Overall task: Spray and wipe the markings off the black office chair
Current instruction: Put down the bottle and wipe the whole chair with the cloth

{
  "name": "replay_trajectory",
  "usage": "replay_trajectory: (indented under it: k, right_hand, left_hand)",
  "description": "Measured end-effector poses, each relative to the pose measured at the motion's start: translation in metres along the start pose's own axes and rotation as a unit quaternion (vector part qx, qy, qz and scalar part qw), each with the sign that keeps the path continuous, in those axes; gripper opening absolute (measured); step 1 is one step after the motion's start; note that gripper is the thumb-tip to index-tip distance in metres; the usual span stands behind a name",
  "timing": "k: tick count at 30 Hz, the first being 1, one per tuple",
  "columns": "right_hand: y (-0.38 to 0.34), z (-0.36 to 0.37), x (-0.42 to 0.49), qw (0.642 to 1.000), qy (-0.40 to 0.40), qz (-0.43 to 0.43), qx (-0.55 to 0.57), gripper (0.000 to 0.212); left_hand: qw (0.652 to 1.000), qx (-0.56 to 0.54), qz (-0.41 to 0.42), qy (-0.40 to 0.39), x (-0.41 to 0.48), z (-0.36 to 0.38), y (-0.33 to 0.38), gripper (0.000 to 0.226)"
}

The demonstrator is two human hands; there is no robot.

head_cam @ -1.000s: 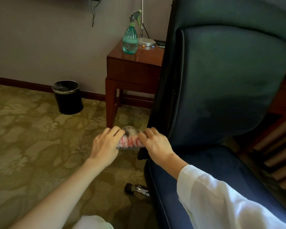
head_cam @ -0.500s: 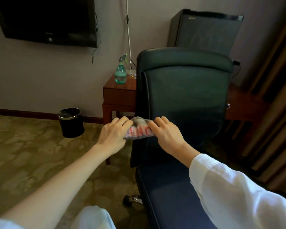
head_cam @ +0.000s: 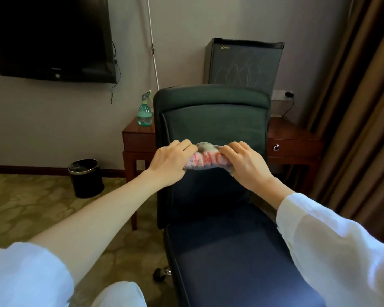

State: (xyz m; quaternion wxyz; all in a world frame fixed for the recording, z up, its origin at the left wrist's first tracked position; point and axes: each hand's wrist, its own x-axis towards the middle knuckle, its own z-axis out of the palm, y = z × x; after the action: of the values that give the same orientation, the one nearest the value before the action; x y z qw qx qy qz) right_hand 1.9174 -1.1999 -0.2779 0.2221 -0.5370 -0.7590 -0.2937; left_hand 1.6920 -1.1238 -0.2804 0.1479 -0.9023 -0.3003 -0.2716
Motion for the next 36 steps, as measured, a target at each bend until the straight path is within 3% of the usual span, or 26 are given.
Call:
replay_trajectory:
  k: [7,12,17,24,36]
  right_hand:
    - [0.080,0.008,0.067,1.000,-0.011,-0.003,0.007,0.051]
    - [0.138,-0.009,0.137,1.000,-0.013,0.003,0.021,0.062]
    - [0.167,-0.047,0.208,0.997,-0.063,0.022,0.029,0.066]
    - [0.169,-0.092,0.294,0.991,-0.115,0.055,0.049,0.052]
    - [0.107,-0.090,0.357,0.983,-0.148,0.090,0.062,0.051]
  left_hand:
    - [0.999,0.021,0.020,-0.022,0.105,0.006,-0.032,0.052]
    - [0.994,0.050,0.100,-0.007,0.197,-0.021,-0.057,0.047]
    - [0.995,0.011,0.085,-0.049,0.263,-0.065,-0.088,0.050]
    - [0.991,-0.052,0.042,-0.116,0.309,-0.128,-0.143,0.056]
    - [0.986,-0.055,0.065,-0.143,0.297,-0.163,-0.224,0.058]
